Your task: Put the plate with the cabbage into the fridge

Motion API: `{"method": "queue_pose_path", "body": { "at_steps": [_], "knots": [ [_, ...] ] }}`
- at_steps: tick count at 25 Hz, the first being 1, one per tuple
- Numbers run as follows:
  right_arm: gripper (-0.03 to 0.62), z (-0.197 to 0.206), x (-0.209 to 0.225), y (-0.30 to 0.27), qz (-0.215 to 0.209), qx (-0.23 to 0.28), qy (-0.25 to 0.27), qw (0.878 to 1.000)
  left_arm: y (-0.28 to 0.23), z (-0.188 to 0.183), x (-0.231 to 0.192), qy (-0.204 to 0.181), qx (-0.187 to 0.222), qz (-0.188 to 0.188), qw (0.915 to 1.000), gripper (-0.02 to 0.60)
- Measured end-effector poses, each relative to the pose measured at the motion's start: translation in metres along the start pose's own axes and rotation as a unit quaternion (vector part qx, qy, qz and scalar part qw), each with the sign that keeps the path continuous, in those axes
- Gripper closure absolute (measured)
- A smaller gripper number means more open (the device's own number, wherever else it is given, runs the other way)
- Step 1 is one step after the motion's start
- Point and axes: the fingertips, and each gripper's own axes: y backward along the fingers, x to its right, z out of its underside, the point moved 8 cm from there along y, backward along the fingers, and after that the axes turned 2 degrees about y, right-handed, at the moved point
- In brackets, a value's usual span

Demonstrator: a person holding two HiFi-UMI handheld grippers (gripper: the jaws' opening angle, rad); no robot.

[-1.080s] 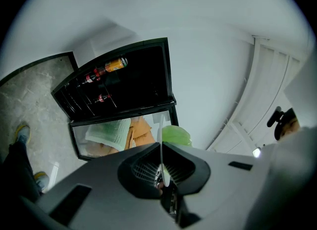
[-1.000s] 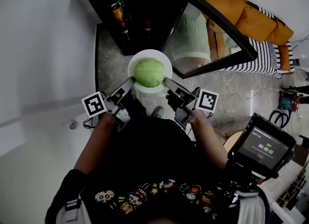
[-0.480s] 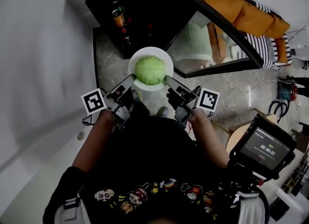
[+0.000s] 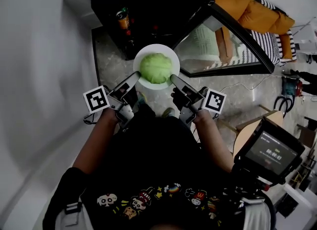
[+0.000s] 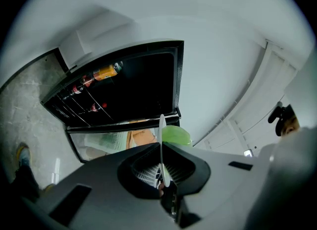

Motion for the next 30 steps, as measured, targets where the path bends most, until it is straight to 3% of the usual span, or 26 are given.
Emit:
{"method": "queue_pose_path", "body": {
  "at_steps": [18, 30],
  "knots": [
    [0.569, -0.003, -0.004, -0.004, 0.009, -0.007, -0.001, 1.0, 0.0, -0.002, 0.001, 0.011, 0.005, -0.002, 0.9999, 0.568],
    [0.569, -0.011, -0.007, -0.012, -0.006, -0.063, -0.003, 0.998, 0.012, 0.006, 0.012, 0.002, 0.048, -0.031, 0.9984, 0.568]
  ]
}}
